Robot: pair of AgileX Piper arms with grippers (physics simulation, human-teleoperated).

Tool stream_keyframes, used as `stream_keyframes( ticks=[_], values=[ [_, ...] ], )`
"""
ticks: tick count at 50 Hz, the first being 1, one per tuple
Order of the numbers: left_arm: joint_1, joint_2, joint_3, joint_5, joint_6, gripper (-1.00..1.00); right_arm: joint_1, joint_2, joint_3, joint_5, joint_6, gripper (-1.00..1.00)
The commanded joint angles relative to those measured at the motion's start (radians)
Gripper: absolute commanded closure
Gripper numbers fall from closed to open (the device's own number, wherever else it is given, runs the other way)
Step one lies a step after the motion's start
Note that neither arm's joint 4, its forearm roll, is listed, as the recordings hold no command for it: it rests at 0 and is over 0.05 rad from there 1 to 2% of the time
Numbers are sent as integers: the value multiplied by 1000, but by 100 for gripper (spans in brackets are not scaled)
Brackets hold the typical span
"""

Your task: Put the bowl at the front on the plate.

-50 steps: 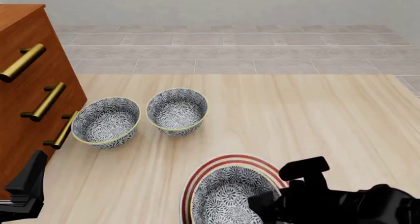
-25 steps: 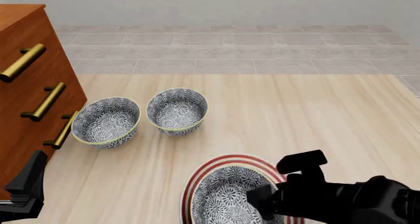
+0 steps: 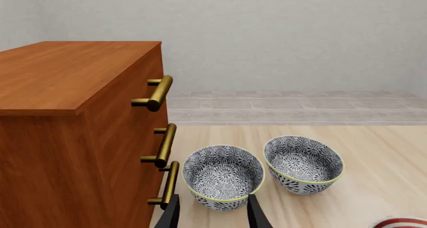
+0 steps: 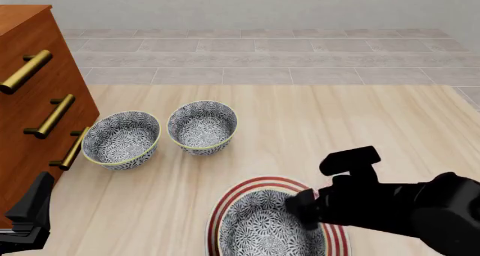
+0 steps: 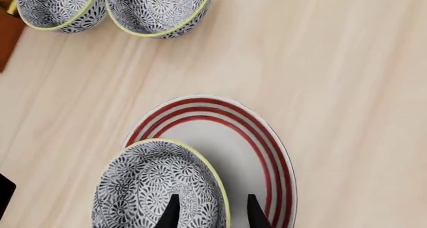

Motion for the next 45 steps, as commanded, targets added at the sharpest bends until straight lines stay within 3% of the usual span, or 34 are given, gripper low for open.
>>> stream_keyframes(
  ticks=[1,21,45],
  values=[
    [0,0,0,0,0,-100,-38,-40,-77,98,-54,-100],
    [0,0,0,0,0,-100,-123,-43,-245,199,-152,-100],
    [0,0,0,0,0,-100,-151,-175,-289,285,-201,-100]
  ],
)
